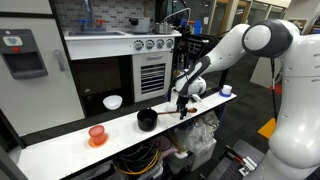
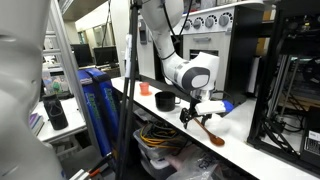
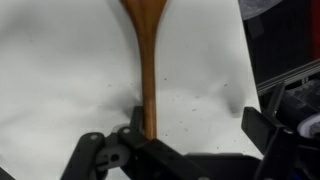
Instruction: Use the wooden spoon to mix the contents of the black cup then place the spoon on the counter
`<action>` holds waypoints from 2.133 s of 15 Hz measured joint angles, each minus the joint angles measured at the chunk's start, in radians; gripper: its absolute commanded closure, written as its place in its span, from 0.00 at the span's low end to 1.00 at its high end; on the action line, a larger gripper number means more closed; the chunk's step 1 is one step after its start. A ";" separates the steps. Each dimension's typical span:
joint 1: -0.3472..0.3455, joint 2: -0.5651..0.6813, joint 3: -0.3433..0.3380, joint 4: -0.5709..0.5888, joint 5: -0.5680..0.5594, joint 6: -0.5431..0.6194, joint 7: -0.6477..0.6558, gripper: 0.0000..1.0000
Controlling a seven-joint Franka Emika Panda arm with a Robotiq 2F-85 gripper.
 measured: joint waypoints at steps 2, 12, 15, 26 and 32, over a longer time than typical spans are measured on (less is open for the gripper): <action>0.000 -0.006 0.011 -0.010 0.000 0.000 -0.001 0.00; 0.017 -0.052 0.035 -0.040 0.001 0.007 -0.017 0.00; 0.021 -0.053 0.048 -0.042 0.001 0.030 -0.036 0.00; 0.024 -0.050 0.076 -0.090 0.001 0.145 -0.104 0.00; 0.024 -0.048 0.057 -0.089 -0.002 0.180 -0.105 0.00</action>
